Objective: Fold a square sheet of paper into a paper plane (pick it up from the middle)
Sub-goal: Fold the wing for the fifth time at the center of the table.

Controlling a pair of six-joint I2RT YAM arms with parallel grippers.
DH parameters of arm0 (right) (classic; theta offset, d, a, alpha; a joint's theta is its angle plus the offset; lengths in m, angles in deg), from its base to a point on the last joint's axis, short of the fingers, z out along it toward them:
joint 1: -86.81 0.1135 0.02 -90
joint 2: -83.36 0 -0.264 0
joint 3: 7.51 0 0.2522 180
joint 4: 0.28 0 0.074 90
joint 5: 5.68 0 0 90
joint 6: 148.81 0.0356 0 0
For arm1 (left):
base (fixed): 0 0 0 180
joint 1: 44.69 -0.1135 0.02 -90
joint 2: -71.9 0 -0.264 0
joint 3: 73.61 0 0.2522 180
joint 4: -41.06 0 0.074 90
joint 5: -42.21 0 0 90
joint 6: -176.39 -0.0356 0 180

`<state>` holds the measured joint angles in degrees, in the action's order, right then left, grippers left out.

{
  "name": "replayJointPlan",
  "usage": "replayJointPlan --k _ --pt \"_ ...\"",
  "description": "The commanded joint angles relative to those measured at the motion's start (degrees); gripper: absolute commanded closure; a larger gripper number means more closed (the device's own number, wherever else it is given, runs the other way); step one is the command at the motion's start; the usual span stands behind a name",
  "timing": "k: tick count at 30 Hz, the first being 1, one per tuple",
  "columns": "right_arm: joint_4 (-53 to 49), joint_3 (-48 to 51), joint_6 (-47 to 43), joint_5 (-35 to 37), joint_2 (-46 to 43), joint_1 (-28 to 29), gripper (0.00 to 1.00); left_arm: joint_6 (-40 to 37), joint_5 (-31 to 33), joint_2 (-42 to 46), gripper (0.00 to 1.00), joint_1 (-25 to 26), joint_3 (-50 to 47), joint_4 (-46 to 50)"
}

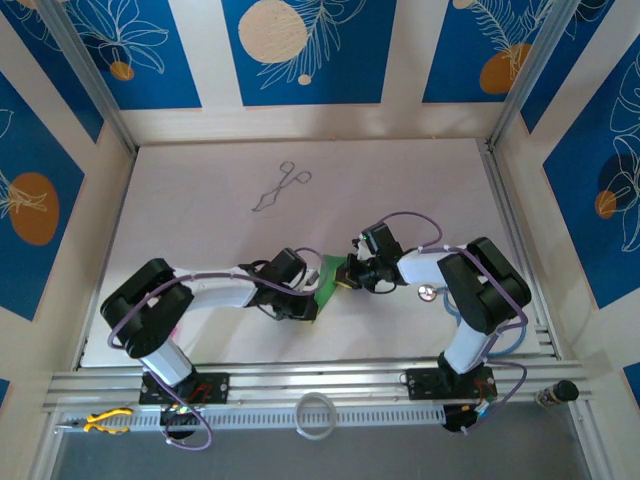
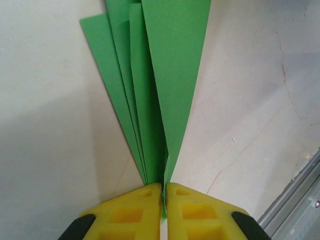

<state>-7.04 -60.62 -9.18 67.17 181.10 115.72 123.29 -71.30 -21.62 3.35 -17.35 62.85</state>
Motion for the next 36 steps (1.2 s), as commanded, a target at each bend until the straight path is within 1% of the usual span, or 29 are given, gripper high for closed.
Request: replayJointPlan --k 1,11,14,18,22,25,29,36 --pt "-2.88 0.36 0.08 1.77 1.55 -0.65 0.98 -1.03 0.21 0.71 0.86 0.70 -1.26 4.09" --pt "-2.96 0.36 0.03 1.69 1.57 -0.80 0.98 -1.54 0.04 0.68 0.86 0.75 -1.35 4.84" --pt "-3.12 0.44 0.01 1.76 1.46 -0.87 0.98 -1.57 -0.28 0.96 0.83 0.75 -1.63 4.97" --pt "-3.10 0.40 0.03 1.77 1.49 -0.87 0.98 -1.84 0.04 1.27 0.83 0.79 -1.72 5.34" --pt "-3.12 0.34 -0.02 1.73 1.45 -0.86 0.98 -1.90 -0.13 1.28 0.86 0.74 -1.63 5.29" --pt "-3.09 0.44 0.07 1.77 1.43 -0.87 0.97 -2.26 -0.05 1.41 0.92 0.75 -1.63 5.50" --pt "-3.21 0.29 0.03 1.77 1.34 -0.87 0.98 -2.42 -0.14 1.49 0.92 0.75 -1.61 5.85" --pt "-3.51 0.13 0.01 1.85 1.45 -0.82 0.98 -2.39 -0.30 2.67 0.86 0.75 -2.24 6.06"
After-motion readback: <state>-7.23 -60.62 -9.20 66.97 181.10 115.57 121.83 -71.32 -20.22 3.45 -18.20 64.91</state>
